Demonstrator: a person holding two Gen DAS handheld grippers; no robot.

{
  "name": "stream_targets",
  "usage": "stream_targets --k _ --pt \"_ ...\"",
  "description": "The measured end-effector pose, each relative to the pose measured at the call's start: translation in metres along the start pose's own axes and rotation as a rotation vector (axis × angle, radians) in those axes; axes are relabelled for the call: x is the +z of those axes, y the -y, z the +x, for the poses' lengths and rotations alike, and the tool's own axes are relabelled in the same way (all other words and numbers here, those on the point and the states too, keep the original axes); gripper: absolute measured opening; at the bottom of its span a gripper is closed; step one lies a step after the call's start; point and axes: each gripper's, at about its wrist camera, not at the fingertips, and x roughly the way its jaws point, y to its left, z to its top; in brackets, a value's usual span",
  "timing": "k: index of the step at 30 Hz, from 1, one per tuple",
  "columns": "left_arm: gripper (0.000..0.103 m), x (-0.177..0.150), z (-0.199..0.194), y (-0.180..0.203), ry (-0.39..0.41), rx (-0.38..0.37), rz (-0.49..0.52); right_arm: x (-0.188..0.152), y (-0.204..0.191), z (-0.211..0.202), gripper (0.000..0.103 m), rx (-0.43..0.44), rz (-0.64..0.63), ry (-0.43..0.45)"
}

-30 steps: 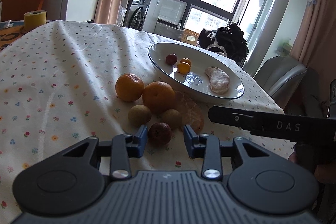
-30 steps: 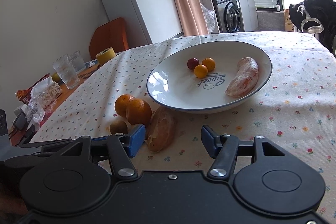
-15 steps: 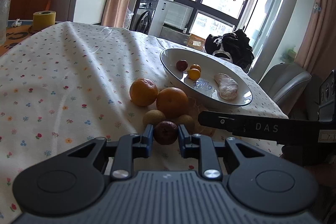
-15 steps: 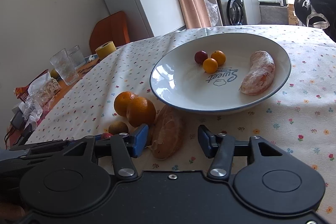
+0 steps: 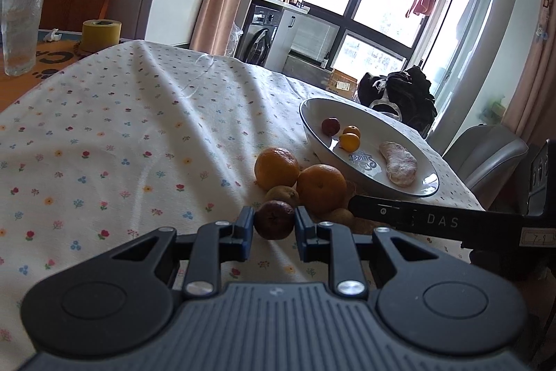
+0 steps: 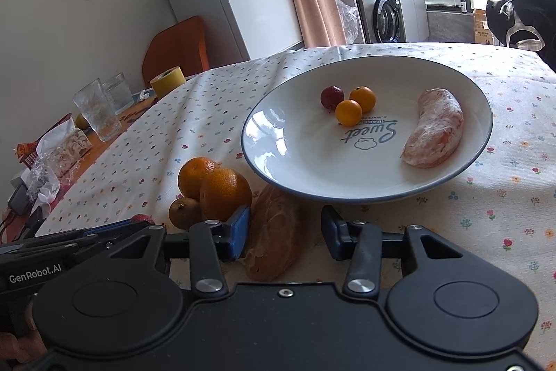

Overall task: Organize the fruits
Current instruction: 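Grasp the peeled pink pomelo segment with the right tool while the left tool grasps a dark red plum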

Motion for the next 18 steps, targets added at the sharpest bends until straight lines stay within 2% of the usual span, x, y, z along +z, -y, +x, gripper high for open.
stream_targets --k 2,4,11,18 --pt "0.023 0.001 -0.002 -0.002 0.007 -0.001 -0.006 0.001 -0.001 0.002 0.036 -0.011 -0.002 -0.001" --pt "0.023 0.002 -0.004 -0.005 0.011 -0.003 -0.012 0.001 -0.001 0.002 0.026 0.014 0.014 -0.016" --pt "0.023 0.003 -0.009 -0.008 0.022 -0.013 -0.025 -0.001 0.001 -0.009 0.02 0.016 0.043 -0.013" --pt "0.023 0.004 -0.011 -0.003 0.024 -0.023 -0.022 -0.007 0.002 -0.03 0.019 0.039 0.05 -0.001"
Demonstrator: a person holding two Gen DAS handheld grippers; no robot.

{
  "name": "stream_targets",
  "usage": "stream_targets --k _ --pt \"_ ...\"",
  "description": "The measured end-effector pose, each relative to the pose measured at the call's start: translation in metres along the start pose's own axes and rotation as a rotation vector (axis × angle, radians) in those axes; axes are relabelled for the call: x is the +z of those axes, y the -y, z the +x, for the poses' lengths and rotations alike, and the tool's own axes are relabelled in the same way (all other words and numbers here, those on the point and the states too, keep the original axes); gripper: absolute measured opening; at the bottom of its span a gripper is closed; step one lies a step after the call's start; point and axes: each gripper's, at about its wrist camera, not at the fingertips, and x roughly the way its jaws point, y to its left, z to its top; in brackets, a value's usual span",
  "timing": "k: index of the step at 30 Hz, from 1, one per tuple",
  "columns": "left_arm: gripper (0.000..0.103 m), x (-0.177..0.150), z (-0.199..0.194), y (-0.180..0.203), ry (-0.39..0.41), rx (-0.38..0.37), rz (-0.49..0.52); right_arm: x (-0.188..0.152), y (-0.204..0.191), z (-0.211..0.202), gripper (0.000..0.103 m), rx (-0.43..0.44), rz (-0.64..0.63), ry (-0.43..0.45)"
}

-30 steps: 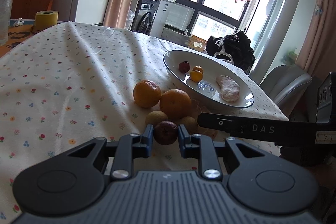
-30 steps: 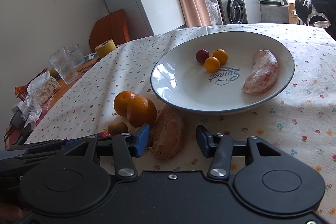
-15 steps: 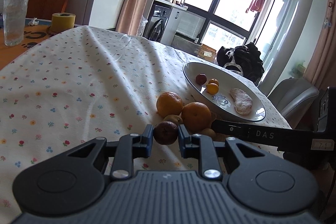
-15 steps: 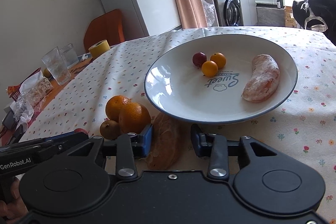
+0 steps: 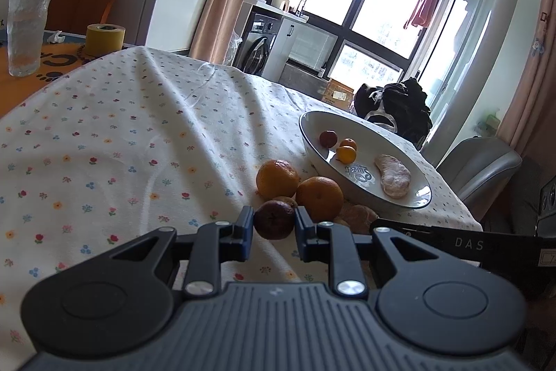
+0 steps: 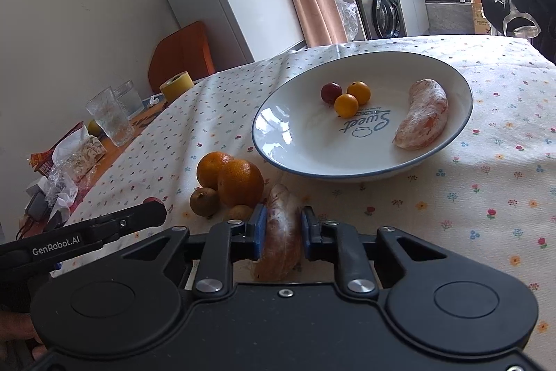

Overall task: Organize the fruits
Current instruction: 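Grasp the peeled pink pomelo segment with the right tool while the left tool grasps a dark red plum, then carry the pomelo segment toward the bowl with the right tool while the left tool drops the plum in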

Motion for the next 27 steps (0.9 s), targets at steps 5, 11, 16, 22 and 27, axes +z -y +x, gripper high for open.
stream_targets --k 5,11,16,22,27 --pt "0.023 0.002 -0.002 0.005 0.004 -0.008 0.008 0.001 -0.005 -0.015 0.019 0.015 -0.018 0.029" --pt "0.023 0.007 -0.008 0.012 0.016 -0.021 0.019 0.007 -0.008 -0.028 0.019 0.016 -0.03 0.064" --pt "0.023 0.014 -0.012 0.019 0.027 -0.025 0.032 0.014 -0.007 -0.04 0.019 0.014 -0.041 0.098" --pt "0.023 0.024 -0.014 0.028 0.044 -0.026 0.057 0.02 -0.006 -0.049 0.019 0.008 -0.05 0.13" --pt "0.023 0.033 -0.013 0.037 0.057 -0.033 0.087 0.026 0.0 -0.055 0.019 0.003 -0.046 0.154"
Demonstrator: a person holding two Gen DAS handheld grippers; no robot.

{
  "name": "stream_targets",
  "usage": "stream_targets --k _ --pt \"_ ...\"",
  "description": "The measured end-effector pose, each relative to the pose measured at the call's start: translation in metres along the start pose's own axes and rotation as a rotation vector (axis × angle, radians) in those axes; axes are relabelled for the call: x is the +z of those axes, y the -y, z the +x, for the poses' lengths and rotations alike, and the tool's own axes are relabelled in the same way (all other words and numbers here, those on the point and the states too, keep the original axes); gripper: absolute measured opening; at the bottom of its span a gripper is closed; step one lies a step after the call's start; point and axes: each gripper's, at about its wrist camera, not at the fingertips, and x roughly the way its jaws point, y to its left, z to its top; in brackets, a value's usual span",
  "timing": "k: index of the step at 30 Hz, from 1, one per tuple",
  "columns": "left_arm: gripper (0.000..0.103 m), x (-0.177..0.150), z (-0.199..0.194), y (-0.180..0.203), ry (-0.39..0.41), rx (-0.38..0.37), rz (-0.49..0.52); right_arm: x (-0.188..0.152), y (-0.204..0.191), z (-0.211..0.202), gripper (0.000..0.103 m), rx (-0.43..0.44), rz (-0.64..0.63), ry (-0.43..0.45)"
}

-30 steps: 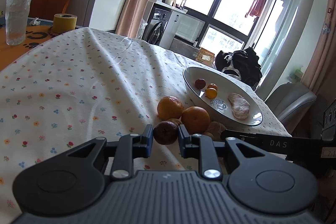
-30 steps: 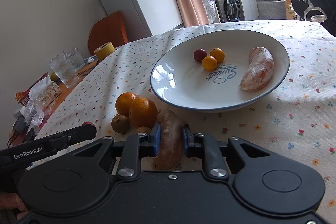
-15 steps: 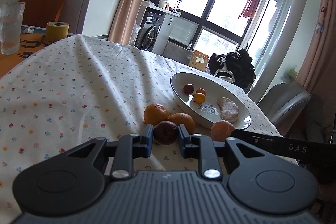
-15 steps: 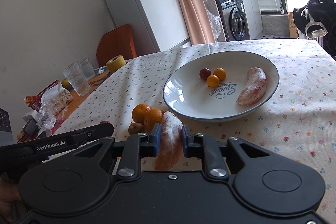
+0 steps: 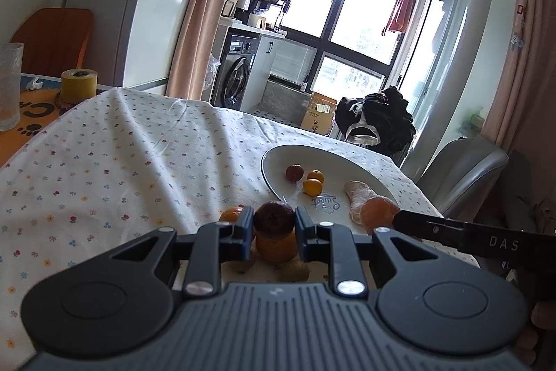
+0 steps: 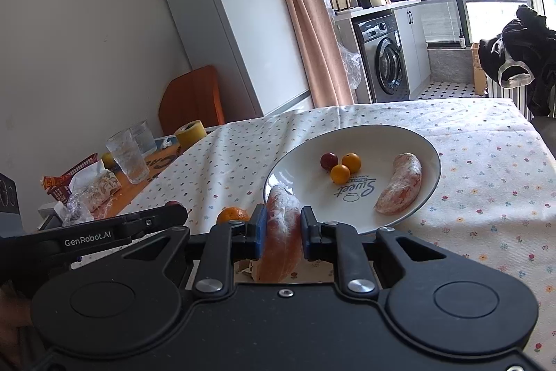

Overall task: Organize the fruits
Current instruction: 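Carry the pomelo segment toward the bowl with the right tool while the left tool drops the plum in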

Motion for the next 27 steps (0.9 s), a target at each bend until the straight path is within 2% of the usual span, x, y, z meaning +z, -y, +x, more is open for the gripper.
stream_targets --k 14,27 --pt "0.023 0.026 0.018 0.016 0.019 -0.017 0.051 0.017 0.014 -0.001 0.019 -0.029 -0.018 0.043" --pt "0.023 0.039 0.057 0.03 -0.012 -0.031 0.075 0.029 0.031 0.01 0.019 -0.054 -0.009 0.051"
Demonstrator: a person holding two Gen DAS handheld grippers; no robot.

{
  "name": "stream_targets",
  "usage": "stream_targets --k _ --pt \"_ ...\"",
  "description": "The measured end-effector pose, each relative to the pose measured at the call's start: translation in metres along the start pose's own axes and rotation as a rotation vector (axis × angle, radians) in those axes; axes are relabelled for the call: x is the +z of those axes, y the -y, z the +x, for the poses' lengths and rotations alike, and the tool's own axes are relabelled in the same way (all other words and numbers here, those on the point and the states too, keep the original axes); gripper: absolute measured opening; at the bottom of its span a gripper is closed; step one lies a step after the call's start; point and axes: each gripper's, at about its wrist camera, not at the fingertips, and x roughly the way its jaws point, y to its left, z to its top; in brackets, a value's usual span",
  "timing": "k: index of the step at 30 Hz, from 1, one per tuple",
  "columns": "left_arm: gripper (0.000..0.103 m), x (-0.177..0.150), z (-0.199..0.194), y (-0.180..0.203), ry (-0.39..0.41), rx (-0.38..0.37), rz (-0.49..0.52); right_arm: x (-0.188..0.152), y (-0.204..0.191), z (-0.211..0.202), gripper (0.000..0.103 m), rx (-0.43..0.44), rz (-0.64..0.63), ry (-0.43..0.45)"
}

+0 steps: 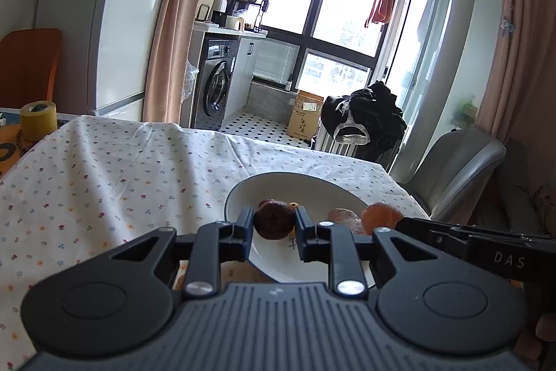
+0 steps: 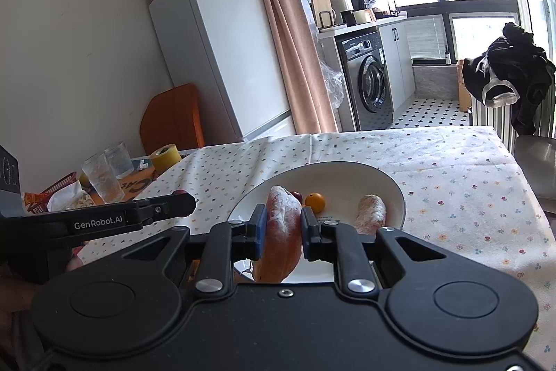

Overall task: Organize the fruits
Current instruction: 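Carry the pomelo segment toward the bowl with the right tool while the left tool drops the plum in, then lower the pomelo segment into the white bowl and open the right tool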

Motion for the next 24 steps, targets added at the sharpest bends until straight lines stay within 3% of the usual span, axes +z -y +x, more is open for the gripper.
stream_targets --k 12,21,24 --pt "0.024 0.0 0.04 0.001 -0.063 0.008 -0.014 0.003 0.02 0.023 0.019 -0.025 0.021 -0.013" --pt "0.041 0.0 0.043 -0.01 -0.097 0.046 -0.028 -0.004 0.024 0.04 0.019 -0.037 0.031 -0.043" --pt "0.054 0.0 0.037 -0.014 -0.083 0.063 -0.023 -0.004 0.023 0.044 0.019 -0.041 0.03 -0.044"
